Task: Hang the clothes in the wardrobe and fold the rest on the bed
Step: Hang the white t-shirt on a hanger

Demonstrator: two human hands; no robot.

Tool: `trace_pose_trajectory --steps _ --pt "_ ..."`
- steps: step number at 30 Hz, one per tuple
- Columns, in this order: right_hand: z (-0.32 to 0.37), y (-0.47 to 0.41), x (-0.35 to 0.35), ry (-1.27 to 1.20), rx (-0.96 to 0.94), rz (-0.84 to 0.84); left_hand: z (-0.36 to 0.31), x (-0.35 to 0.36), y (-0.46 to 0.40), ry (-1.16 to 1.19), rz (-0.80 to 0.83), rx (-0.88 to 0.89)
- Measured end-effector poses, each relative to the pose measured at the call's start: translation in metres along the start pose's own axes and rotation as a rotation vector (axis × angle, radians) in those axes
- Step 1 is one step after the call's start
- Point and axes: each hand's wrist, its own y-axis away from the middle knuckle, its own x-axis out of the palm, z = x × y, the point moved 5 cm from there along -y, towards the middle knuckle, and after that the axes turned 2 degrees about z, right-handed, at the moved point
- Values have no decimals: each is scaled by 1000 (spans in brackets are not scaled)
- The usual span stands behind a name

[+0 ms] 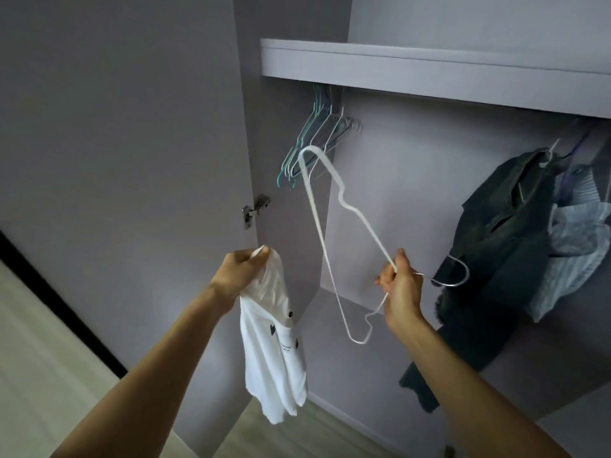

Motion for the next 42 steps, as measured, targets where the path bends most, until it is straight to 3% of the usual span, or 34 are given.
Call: trace_pose_trajectory --steps 5,11,16,20,22,24,26,30,35,42 --pt "9 -14 34 -463 192 223 -27 4 12 -129 115 123" --pt "8 -14 74 -500 222 381 -56 -3 28 -109 256 169" --pt "-14 -5 92 -205 128 432 -78 -13 43 73 289 211" --pt "-27 -7 83 173 13 455 -80 -47 40 18 56 256" --pt "-20 -14 74 298 -44 429 -75 -67 38 -206 -120 283" --pt "-6 -20 72 424 -138 397 -64 -81 38 -601 -288 256" --pt "9 -20 78 549 -267 397 -49 -85 40 -773 -386 175" --pt "31 -20 91 733 -445 409 -24 -88 41 -712 -406 44" --pt "43 -23 99 896 -572 433 -19 -97 40 -801 -361 24" --pt "43 -29 104 1035 -520 401 -20 -104 39 -688 -396 7"
